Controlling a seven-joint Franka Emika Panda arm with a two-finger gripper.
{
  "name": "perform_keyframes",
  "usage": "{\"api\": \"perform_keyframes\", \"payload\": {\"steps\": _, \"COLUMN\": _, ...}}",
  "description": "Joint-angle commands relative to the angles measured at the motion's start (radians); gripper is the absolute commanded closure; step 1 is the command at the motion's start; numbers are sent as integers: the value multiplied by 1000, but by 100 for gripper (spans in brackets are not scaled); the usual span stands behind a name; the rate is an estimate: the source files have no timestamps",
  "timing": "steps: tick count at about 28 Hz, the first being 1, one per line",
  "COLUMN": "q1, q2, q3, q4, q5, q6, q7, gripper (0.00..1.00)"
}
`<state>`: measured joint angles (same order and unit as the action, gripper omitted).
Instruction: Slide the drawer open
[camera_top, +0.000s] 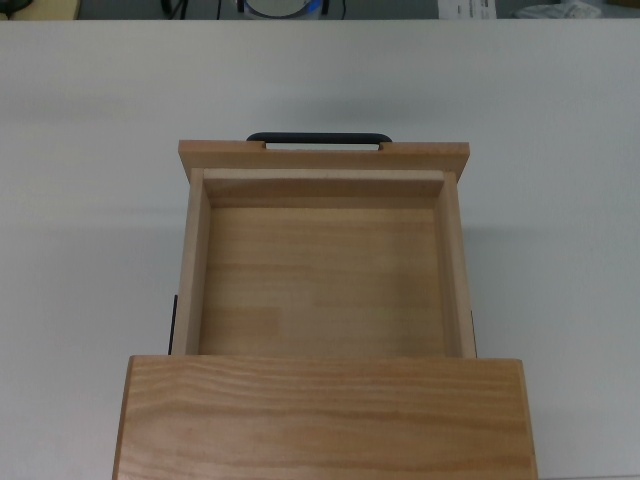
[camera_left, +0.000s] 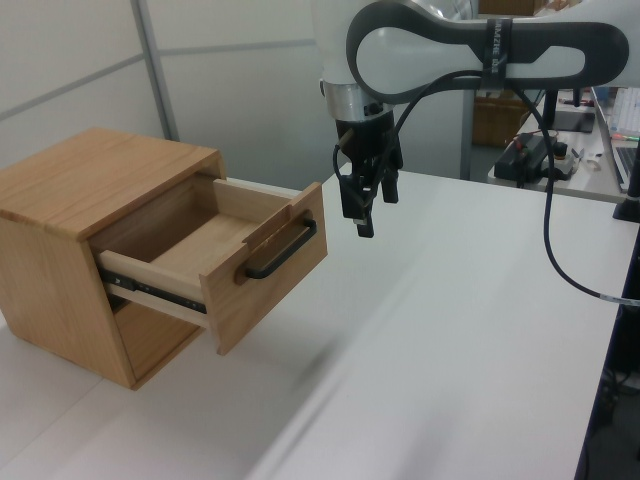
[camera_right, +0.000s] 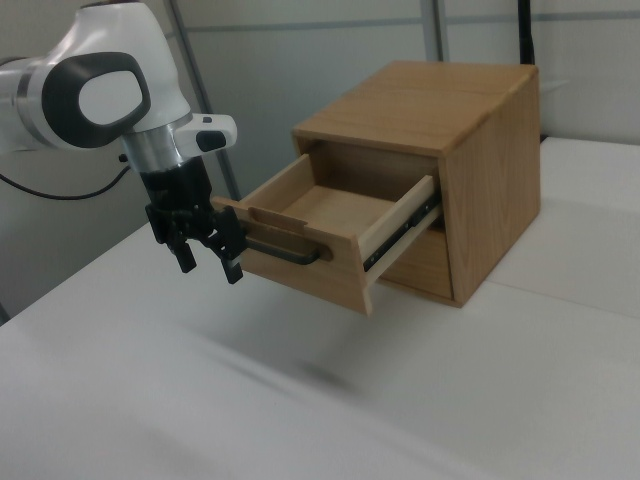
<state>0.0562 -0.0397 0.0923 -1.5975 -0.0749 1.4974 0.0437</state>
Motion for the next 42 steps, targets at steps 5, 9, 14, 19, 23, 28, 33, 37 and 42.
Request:
{"api": "perform_keyframes", "payload": {"steps": 5, "q1": 2, "q2": 24, "q3": -3, "q4": 50, "q5": 20, "q6": -34, "q7": -13, "gripper": 0}}
{"api": "perform_keyframes", "payload": {"steps": 9, "q1": 2, "q2": 24, "q3": -3, "q4": 50, "q5": 21, "q6": -34, "q7": -13, "gripper": 0}}
{"api": "perform_keyframes", "payload": {"steps": 14, "q1": 2, "q2": 24, "q3": -3, "q4": 50, "q5": 21, "q6": -36, "q7": -13, "gripper": 0}}
{"api": "perform_keyframes", "payload": {"steps": 19, "q1": 2, "q2": 24, "q3": -3, "q4": 50, "q5": 20, "q6": -36, "q7": -11, "gripper": 0}}
{"api": "perform_keyframes", "payload": {"steps": 23, "q1": 2, "q2": 24, "q3": -3, "q4": 50, "q5": 20, "q6": -34, "q7": -11, "gripper": 0}}
{"api": "perform_keyframes", "payload": {"steps": 28, "q1": 2, "q2": 24, "q3": -3, "q4": 50, "q5": 20, "q6": -34, "q7": -13, "gripper": 0}}
{"api": "perform_keyframes", "payload": {"steps": 33, "q1": 2, "q2": 24, "q3": -3, "q4": 50, "q5": 20, "q6": -32, "q7": -13, "gripper": 0}}
{"api": "perform_keyframes", "payload": {"steps": 37, "q1": 2, "q2": 24, "q3": -3, "q4": 50, "q5": 20, "q6": -32, "q7": -13, "gripper": 0}}
{"api": "perform_keyframes", "payload": {"steps": 42, "q1": 2, "q2": 26, "q3": -3, "q4": 65, "q5": 20, "q6": -32, "q7": -13, "gripper": 0}}
